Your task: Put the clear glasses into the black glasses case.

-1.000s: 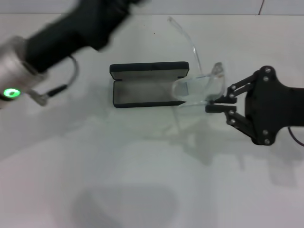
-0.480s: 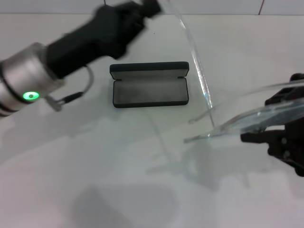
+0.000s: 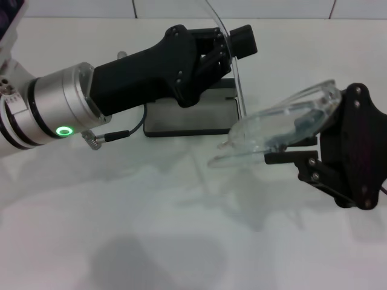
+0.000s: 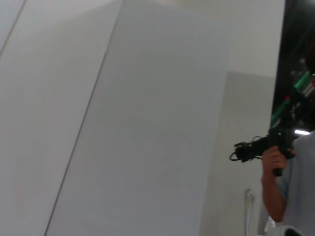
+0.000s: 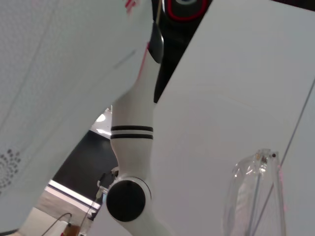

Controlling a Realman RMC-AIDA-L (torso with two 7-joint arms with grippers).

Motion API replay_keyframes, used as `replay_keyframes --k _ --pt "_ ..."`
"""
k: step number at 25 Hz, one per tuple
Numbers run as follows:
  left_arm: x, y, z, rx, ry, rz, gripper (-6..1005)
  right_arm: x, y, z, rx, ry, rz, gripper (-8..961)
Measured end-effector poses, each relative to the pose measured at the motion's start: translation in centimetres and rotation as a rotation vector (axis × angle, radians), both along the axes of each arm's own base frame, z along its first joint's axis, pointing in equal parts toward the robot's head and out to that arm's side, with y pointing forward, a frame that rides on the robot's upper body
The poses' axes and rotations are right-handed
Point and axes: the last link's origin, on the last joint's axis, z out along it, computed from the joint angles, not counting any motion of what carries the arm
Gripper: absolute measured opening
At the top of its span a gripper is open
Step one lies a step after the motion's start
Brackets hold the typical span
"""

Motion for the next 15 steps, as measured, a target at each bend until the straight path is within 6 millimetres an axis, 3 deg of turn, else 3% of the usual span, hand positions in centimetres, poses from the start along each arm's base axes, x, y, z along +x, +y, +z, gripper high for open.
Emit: replay_keyframes --k 15 --pt "1.1 -1.5 -0.5 -0.04 0.006 -0.122 53 0.4 1.1 -0.5 0.033 -0.018 -0.08 49"
